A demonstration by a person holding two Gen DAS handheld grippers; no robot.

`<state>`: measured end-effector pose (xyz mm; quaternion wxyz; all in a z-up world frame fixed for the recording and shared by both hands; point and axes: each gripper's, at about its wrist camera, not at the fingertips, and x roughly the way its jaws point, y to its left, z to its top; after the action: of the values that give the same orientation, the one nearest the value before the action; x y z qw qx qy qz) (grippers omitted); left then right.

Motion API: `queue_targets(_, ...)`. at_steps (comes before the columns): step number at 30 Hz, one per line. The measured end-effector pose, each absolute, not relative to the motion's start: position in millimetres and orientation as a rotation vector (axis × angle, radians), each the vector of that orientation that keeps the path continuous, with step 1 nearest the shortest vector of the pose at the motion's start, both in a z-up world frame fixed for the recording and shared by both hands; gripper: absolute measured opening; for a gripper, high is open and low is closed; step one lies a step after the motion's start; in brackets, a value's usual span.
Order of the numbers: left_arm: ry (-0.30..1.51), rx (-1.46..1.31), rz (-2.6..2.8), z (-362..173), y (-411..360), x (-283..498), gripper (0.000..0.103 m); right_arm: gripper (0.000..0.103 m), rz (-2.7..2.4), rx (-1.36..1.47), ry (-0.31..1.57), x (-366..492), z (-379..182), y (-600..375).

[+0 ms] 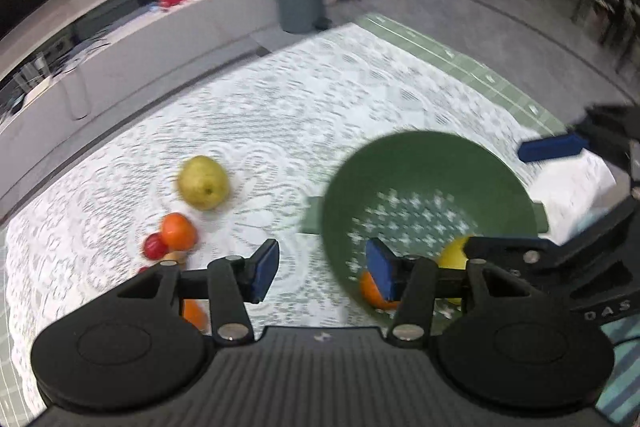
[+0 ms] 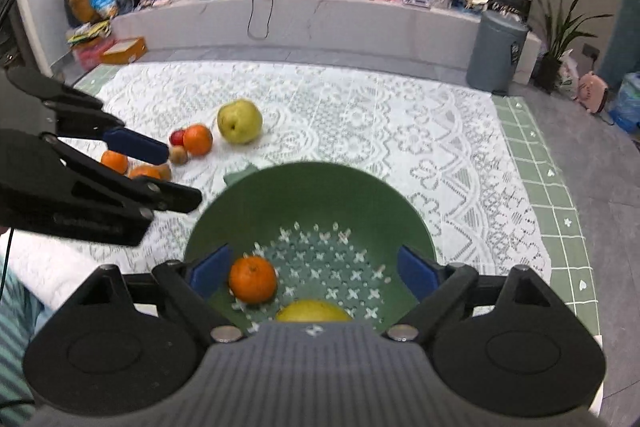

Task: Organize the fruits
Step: 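Open the left tool over the colander while the right tool releases the pear, then move both tools back toward the remaining fruit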

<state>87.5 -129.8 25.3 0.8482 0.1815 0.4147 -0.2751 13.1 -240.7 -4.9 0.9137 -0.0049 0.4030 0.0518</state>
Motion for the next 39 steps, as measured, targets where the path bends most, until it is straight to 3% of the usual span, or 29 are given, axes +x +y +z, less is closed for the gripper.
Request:
queue_targets(11, 0.776, 0.122, -0.441, 39, -38, 102, 0.06, 0.088, 0.104, 0.181, 0.764, 21, -2, -212)
queue_targets(21, 0.777, 0.068, -0.329, 27, 17, 97, 0.06, 0.088, 0.178, 0.174, 0.743, 43, -17, -150)
queue_targets(28, 0.877, -0.002, -0.292, -5, 49, 90, 0.06, 0.077, 0.228, 0.058, 0.742, 53, -42, -106)
queue_targets(35, 0.924, -0.047, -0.261, -32, 68, 92, 0.053, 0.063, 0.272, -0.058, 0.74, 62, -69, -76)
queue_targets(39, 0.927, -0.054, -0.236, -43, 73, 103, 0.052, 0.062, 0.309, -0.069, 0.744, 74, -79, -63)
